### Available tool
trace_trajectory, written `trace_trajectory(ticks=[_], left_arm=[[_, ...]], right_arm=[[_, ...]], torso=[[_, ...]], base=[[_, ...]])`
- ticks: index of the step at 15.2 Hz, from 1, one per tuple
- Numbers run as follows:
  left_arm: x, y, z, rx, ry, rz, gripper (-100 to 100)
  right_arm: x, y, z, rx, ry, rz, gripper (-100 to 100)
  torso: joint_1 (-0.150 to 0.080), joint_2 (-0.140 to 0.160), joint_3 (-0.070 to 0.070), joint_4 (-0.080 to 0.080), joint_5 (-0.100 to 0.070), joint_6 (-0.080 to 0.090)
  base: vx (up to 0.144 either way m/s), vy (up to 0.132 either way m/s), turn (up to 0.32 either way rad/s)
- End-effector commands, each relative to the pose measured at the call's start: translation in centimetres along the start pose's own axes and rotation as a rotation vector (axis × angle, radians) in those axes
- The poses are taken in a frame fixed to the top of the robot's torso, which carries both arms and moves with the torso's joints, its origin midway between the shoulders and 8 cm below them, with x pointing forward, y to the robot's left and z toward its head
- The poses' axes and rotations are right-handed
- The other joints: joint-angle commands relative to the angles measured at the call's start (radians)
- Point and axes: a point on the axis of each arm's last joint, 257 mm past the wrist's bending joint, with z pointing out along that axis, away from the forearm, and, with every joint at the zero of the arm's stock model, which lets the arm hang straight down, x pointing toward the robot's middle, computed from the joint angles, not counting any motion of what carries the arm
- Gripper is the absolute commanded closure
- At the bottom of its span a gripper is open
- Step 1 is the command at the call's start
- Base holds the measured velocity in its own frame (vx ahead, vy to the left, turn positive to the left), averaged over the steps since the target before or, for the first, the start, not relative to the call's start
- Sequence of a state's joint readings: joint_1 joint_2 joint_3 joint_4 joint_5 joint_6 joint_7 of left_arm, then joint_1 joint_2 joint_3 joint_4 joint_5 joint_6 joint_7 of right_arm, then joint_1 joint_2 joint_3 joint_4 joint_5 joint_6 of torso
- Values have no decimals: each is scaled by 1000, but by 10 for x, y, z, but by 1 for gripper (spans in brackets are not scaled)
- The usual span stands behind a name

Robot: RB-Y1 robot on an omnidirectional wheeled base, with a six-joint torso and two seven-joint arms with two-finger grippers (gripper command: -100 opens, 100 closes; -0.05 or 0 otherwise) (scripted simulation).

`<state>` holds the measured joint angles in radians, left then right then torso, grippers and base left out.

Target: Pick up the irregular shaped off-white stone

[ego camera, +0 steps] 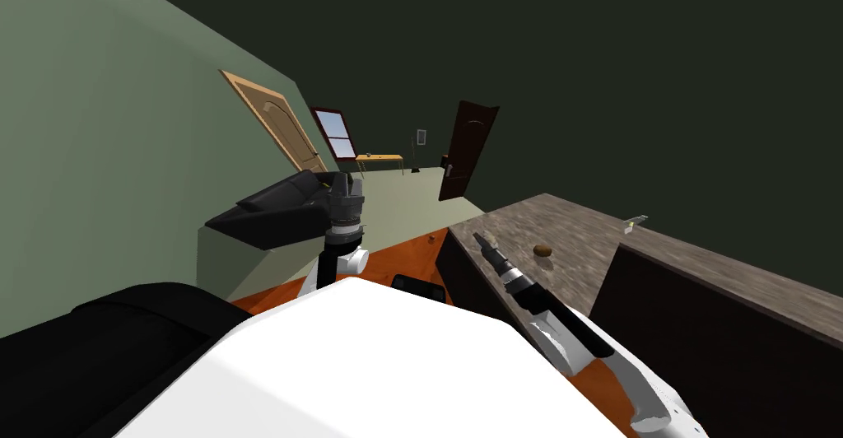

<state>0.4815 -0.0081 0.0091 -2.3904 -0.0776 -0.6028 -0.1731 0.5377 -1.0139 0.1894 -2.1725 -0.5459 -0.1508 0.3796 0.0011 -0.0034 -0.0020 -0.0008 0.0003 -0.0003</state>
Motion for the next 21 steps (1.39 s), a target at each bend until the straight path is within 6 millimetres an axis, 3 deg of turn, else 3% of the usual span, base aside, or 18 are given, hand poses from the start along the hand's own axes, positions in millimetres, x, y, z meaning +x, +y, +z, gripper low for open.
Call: trace_trajectory(ticks=[1,2,4,5,7,8,10,11,13,14,16,17,19,20,21], left_arm=[[0,0,0,0,0,0,0],[0,0,0,0,0,0,0],[0,0,0,0,0,0,0],[0,0,0,0,0,0,0],[0,0,0,0,0,0,0],[0,0,0,0,0,0,0],[0,0,0,0,0,0,0],[0,0,0,0,0,0,0],[0,0,0,0,0,0,0],[0,0,0,0,0,0,0],[0,0,0,0,0,0,0],[0,0,0,0,0,0,0],[0,0,0,0,0,0,0],[0,0,0,0,0,0,0],[0,0,0,0,0,0,0]], right_arm=[[2,-8,-2,27,27,-20,-100],[8,-27,-7,84,59,-20,-100],[7,-29,-9,92,78,-44,-100],[12,-48,-16,150,111,-46,-100],[11,-50,-17,158,128,-68,-100],[16,-68,-25,214,156,-64,-100],[14,-70,-27,224,177,-93,-100],[18,-88,-37,281,207,-91,-100],[15,-90,-39,290,225,-117,-100],[19,-107,-50,347,254,-116,-100],[16,-109,-52,356,272,-142,-100],[18,-126,-65,415,306,-149,-100],[15,-127,-67,422,318,-167,-100],[16,-143,-80,481,352,-175,-100],[13,-144,-82,487,362,-192,-100]], torso=[[0,0,0,0,0,0],[0,0,0,0,0,0],[0,0,0,0,0,0],[0,0,0,0,0,0],[0,0,0,0,0,0],[0,0,0,0,0,0],[0,0,0,0,0,0],[0,0,0,0,0,0],[1,0,0,0,0,0],[0,0,0,0,0,0],[0,0,0,0,0,0],[0,0,0,0,0,0],[0,-1,0,0,0,0],[0,0,0,0,0,0],[0,0,0,0,0,0]], base=[[34,13,42],[45,20,85],[41,17,56],[38,17,79],[41,19,52],[43,15,76],[44,16,60],[43,24,77],[42,17,49],[46,14,62],[44,11,52],[47,17,72],[46,12,51],[46,15,61],[50,13,76]])
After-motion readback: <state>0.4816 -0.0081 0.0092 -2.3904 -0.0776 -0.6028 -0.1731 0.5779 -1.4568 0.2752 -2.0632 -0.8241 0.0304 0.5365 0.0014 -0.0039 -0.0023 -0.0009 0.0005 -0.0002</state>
